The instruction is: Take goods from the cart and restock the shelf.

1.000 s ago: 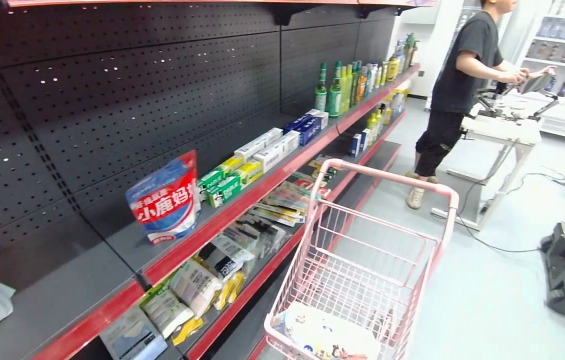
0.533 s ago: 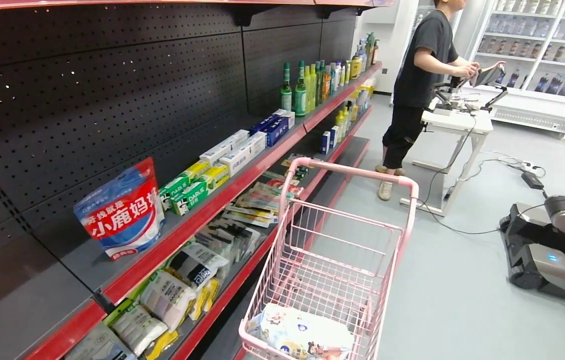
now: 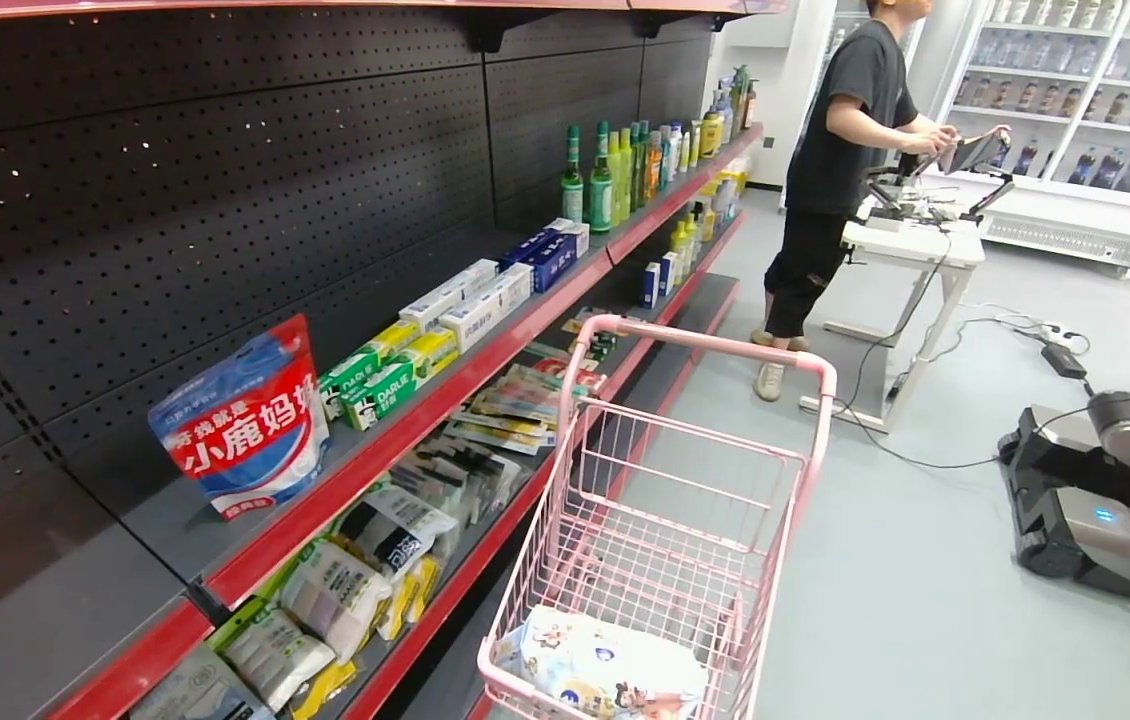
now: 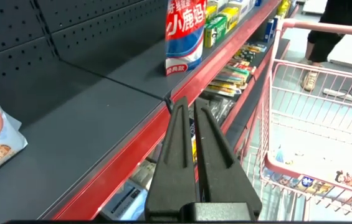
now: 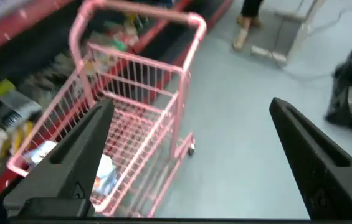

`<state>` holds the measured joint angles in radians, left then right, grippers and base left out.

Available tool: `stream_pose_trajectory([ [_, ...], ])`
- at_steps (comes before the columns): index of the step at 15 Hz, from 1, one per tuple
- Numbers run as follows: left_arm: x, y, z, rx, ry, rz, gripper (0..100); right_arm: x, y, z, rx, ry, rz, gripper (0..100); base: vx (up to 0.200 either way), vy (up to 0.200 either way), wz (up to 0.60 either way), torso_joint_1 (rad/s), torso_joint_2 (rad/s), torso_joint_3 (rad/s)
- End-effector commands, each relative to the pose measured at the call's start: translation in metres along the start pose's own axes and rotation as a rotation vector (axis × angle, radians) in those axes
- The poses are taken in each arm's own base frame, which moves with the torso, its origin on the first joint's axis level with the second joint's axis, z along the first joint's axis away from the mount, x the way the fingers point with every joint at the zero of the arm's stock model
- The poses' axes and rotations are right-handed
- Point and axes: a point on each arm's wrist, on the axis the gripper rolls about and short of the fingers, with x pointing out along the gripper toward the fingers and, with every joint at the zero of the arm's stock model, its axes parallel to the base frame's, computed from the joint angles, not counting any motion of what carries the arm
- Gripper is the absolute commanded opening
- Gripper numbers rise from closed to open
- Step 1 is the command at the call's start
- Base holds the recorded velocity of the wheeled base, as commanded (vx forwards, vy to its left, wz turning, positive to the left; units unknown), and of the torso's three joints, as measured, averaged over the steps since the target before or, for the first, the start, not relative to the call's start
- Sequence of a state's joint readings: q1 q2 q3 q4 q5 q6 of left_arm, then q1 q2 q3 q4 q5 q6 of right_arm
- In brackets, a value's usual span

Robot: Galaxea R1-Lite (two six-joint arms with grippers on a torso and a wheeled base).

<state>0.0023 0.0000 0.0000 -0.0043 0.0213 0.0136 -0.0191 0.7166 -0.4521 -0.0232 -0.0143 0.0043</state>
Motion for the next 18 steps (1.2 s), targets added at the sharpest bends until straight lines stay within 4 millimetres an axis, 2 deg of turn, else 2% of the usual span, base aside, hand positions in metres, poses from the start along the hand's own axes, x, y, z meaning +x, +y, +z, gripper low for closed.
stream_pose_trajectory([
  [1,0.000,0.000,0.000,-0.001,0.001,0.001,0,0.150,0.022,-0.004,-0.077,0.475,0.135,100,0.000,0.000,0.00,0.000,0.00,0.000],
  [3,0.000,0.000,0.000,0.000,0.000,0.001,0,0.193,0.066,-0.030,-0.168,0.628,0.300,100,0.000,0.000,0.00,0.000,0.00,0.000],
  [4,0.000,0.000,0.000,0.002,0.000,0.001,0,0.203,0.074,-0.038,-0.183,0.664,0.317,100,0.000,0.000,0.00,0.000,0.00,0.000],
  [5,0.000,0.000,0.000,0.002,0.000,0.002,0,0.229,0.088,-0.052,-0.218,0.721,0.356,100,0.000,0.000,0.00,0.000,0.00,0.000],
  [7,0.000,0.000,0.000,0.002,0.000,0.002,0,0.244,0.109,-0.066,-0.278,0.756,0.478,100,0.000,0.000,0.00,0.000,0.00,0.000],
  [8,0.000,0.000,0.000,0.002,0.000,0.002,0,0.250,0.118,-0.077,-0.318,0.782,0.537,100,0.000,0.000,0.00,0.000,0.00,0.000],
  [9,0.000,0.000,0.000,0.002,0.000,0.002,0,0.250,0.118,-0.077,-0.318,0.782,0.537,100,0.000,0.000,0.00,0.000,0.00,0.000],
  [10,0.000,0.000,0.000,0.002,0.000,0.002,0,0.253,0.125,-0.093,-0.417,0.813,0.597,100,0.000,0.000,0.00,0.000,0.00,0.000],
  [11,0.000,0.000,0.000,0.002,0.000,0.002,0,0.252,0.127,-0.099,-0.468,0.820,0.626,100,0.000,0.000,0.00,0.000,0.00,0.000],
  [14,0.000,0.000,0.000,0.002,0.000,0.002,0,0.259,0.133,-0.109,-0.542,0.815,0.716,100,0.000,0.000,0.00,-0.033,0.06,0.041],
  [18,0.000,0.000,0.000,0.002,0.000,0.002,0,0.269,0.144,-0.123,-0.559,0.845,0.743,100,0.000,0.000,0.00,-0.143,0.33,0.183],
])
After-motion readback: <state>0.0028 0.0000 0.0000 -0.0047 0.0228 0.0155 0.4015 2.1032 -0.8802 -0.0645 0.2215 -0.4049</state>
